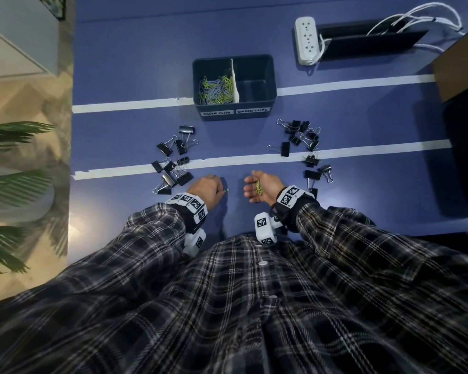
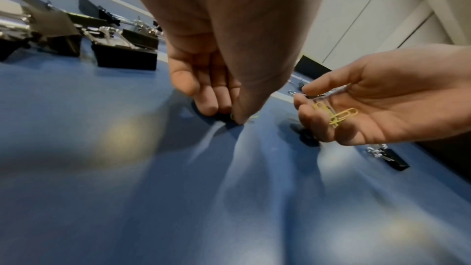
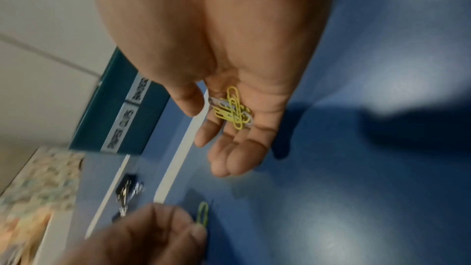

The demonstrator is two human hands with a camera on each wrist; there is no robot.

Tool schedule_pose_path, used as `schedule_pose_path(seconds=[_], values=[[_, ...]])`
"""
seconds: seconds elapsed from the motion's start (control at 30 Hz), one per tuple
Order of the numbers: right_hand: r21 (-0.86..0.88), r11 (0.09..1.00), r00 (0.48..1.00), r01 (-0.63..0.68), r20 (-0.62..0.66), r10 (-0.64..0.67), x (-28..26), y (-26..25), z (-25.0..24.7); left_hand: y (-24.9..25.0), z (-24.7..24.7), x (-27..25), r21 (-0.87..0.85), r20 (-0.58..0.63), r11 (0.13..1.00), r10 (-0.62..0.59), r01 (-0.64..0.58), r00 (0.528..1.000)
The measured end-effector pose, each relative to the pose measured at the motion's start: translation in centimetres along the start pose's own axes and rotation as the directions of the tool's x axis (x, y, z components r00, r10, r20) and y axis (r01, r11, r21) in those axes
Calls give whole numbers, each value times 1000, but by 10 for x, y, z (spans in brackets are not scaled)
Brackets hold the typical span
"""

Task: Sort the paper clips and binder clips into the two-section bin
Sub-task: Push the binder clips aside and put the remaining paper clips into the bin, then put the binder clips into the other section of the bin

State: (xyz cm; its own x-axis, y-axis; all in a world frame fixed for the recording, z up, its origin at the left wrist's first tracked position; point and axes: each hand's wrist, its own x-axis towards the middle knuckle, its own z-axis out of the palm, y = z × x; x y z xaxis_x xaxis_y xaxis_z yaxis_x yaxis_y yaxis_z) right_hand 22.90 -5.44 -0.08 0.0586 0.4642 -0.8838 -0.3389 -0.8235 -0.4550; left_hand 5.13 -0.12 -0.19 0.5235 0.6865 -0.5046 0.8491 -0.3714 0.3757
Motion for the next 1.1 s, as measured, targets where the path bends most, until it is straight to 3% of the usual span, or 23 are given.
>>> schedule_pose_path(seconds=[0.13, 0.3, 0.4, 0.5, 0.6, 0.67, 0.73, 0.9, 1.0, 1.1], values=[[-4, 1000, 999, 16, 33, -16, -1, 6, 8, 13, -2, -6, -211, -107, 965, 137, -157, 985], [428, 904, 991, 9, 120, -66, -7, -3, 11, 35, -16, -10, -309, -220, 914, 200, -263, 955], [375, 927, 994, 28, 90, -67, -6, -16, 14, 23, -23, -10, -293, -420, 922, 116, -255, 900], [302, 952, 994, 41, 81, -69, -8, -44, 22, -17, -28, -9, -297, -528, 946, -47, -132, 848], [284, 953, 983, 108, 116, -145, -12, -92, 38, -69, -30, -16, -188, -528, 976, -196, 111, 827], [321, 930, 963, 180, 136, -233, -16, -129, 50, -95, -28, -26, -137, -507, 952, -305, 274, 806], [350, 899, 939, 262, 121, -321, -21, -165, 64, -110, -24, -37, -144, -463, 924, -380, 355, 801], [409, 850, 933, 333, -14, -359, -12, -218, 91, -110, -18, -46, -228, -283, 922, -371, 313, 884], [269, 914, 943, 305, 48, -329, 4, -222, 93, -109, -12, -47, -210, -216, 933, -335, 291, 917], [100, 939, 944, 330, -8, -331, 11, -220, 96, -108, -9, -48, -209, -222, 941, -310, 265, 925]])
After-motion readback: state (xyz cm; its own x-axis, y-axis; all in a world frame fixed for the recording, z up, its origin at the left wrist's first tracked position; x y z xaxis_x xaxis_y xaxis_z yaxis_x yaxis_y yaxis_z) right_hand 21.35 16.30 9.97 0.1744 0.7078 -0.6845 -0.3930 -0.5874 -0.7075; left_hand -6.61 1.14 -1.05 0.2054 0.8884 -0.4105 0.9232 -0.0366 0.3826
